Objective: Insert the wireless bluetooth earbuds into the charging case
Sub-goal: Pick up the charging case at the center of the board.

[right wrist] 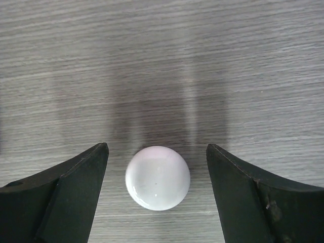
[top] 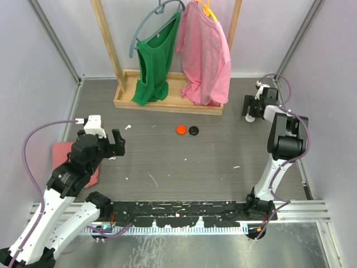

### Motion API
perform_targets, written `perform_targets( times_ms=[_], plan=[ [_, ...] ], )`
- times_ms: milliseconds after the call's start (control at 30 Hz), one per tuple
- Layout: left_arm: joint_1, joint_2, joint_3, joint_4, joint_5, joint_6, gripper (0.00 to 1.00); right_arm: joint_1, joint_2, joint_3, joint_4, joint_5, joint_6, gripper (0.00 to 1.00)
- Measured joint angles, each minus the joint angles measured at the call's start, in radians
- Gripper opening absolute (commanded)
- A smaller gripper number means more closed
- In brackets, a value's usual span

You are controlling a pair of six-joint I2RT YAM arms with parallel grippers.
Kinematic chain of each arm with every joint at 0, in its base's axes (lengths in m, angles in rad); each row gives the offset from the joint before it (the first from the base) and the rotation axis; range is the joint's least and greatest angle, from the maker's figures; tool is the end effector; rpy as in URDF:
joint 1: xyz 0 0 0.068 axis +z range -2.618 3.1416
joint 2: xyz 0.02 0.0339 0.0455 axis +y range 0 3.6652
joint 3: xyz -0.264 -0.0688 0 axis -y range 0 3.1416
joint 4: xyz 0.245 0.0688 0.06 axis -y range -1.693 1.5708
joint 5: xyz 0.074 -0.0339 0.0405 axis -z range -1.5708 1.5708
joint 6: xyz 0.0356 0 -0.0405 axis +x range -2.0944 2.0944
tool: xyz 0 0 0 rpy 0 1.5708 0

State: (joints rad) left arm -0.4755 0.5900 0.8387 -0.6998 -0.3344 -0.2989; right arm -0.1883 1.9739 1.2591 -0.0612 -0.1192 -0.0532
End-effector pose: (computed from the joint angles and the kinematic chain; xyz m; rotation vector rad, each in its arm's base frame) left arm 0.1122 -0.0446 0.3319 -0.0341 1.9985 -0.1598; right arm 0.4192 -0.0756 0.1645 0.0994 2.3378 0.0203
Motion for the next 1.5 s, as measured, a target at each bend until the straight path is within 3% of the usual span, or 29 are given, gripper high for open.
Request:
perform_targets(
  times_ms=[267, 600, 1167, 1367, 1500],
  plan=[
    [0.006, 0.001, -0.002, 0.001, 0.01, 0.0, 0.98, -0.027, 0.026, 0.033, -0.078, -0.149, -0.053, 0.8],
    [0.006, 0.001, -0.004, 0.003, 0.029, -0.001, 0.98, -0.027, 0.018, 0.037, -0.133, -0.219, -0.072, 0.74],
    [0.006, 0.0, -0.004, 0.004, 0.051, -0.002, 0.98, 0.003, 0.002, 0.026, -0.167, -0.163, -0.116, 0.7],
    [0.006, 0.0, -0.005, 0.004, 0.051, -0.002, 0.98, 0.023, 0.002, 0.026, -0.172, -0.105, -0.137, 0.63],
    [0.007, -0.002, -0.005, 0.004, 0.051, -0.002, 0.98, 0.034, 0.001, 0.026, -0.175, -0.065, -0.135, 0.51]
  ],
)
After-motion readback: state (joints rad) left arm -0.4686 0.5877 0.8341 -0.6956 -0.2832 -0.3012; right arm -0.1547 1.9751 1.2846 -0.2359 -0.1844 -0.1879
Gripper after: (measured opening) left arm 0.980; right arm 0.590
